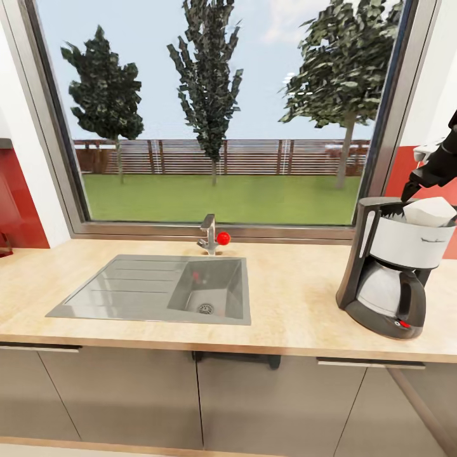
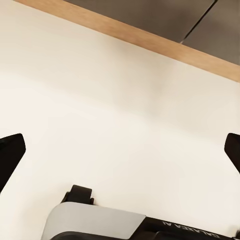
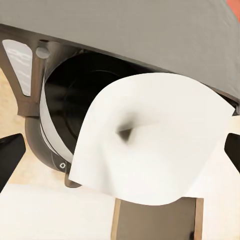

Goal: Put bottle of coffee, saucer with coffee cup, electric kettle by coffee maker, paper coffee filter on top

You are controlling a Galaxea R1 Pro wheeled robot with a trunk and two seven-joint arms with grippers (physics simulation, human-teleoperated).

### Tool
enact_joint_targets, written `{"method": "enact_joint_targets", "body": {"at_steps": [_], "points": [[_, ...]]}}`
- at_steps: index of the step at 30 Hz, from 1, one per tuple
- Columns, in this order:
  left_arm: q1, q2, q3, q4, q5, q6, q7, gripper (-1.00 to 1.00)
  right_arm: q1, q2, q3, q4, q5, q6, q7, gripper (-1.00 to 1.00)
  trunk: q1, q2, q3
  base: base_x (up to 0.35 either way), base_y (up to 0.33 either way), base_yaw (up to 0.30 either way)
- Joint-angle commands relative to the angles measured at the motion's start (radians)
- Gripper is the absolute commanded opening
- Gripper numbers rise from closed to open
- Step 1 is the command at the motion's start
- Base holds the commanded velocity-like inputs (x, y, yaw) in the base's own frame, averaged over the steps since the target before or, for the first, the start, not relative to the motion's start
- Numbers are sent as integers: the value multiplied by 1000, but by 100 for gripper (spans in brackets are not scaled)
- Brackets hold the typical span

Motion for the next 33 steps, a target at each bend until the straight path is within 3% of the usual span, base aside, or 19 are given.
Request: {"method": "enact_joint_targets", "body": {"at_steps": [1, 16, 33], "points": [[0, -1, 1, -1, 8, -1, 0, 100, 0, 0, -2, -2, 10, 8, 10, 100, 0, -1, -1, 0, 0, 0], [0, -1, 1, -2, 9, 0, 0, 100, 0, 0, -3, -3, 11, 9, 10, 100, 0, -1, -1, 0, 0, 0], [0, -1, 1, -1, 9, 0, 1, 100, 0, -2, -10, -9, 10, 9, 10, 100, -65, 118, 52, 0, 0, 0]]}}
